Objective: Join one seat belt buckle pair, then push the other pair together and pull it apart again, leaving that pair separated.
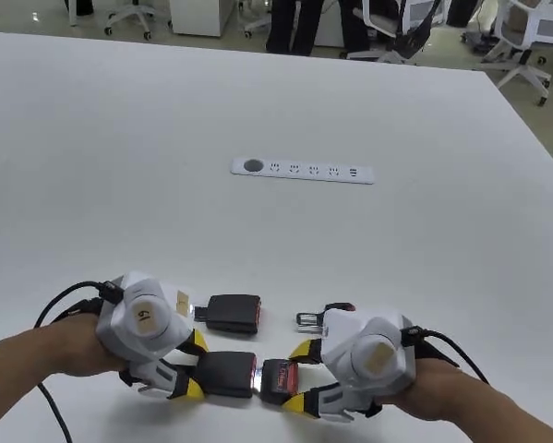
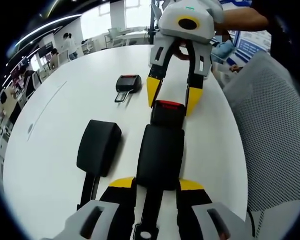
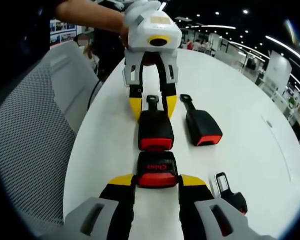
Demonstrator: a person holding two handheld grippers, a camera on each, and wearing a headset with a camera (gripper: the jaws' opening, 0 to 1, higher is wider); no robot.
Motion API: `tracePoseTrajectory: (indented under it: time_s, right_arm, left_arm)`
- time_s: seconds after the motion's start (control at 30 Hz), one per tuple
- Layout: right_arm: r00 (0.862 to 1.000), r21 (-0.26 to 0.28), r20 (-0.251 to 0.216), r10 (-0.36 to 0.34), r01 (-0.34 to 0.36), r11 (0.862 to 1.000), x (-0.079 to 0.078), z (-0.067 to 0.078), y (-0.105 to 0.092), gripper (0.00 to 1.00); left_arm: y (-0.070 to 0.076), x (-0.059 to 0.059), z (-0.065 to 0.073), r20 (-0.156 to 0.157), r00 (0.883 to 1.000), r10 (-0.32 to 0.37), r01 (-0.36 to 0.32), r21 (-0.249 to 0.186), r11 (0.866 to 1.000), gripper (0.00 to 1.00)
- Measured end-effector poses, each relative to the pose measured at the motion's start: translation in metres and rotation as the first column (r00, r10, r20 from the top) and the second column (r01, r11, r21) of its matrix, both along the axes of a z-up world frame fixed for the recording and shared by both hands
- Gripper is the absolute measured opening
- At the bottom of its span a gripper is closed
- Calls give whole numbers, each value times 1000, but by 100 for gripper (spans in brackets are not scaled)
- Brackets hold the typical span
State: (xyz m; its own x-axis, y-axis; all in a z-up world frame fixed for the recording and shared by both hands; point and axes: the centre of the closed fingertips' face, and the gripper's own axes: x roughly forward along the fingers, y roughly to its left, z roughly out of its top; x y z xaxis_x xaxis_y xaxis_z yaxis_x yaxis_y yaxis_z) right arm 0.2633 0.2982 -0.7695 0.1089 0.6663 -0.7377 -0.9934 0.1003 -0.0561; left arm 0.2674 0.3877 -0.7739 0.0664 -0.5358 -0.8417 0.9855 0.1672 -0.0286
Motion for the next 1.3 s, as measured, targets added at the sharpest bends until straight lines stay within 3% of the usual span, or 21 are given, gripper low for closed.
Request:
tracePoseTrajectory:
  time_s: [0.1, 0.43, 0.87, 1.07, 1.3]
  right_arm:
    - [1000, -21, 4, 6, -6, 1000, -3, -4, -2, 33]
    - [1000, -12, 24, -3, 3, 1000, 2, 1, -5, 40]
    - [995, -9, 97, -13, 14, 1000, 16, 25, -24, 46]
    - [992, -11, 117, -38, 40, 999, 28, 30, -33, 48]
    - [989, -17, 135, -52, 55, 998, 40, 33, -41, 49]
  left_arm:
    - [0, 0, 1, 7, 1000, 4, -4, 1, 1000, 33]
    - [0, -1, 8, 24, 1000, 13, -13, -4, 1000, 37]
    - [6, 14, 29, 64, 997, 44, -41, -39, 998, 46]
    - [7, 27, 41, 81, 993, 80, -74, -75, 994, 47]
    - [6, 35, 46, 95, 992, 81, -74, -69, 995, 48]
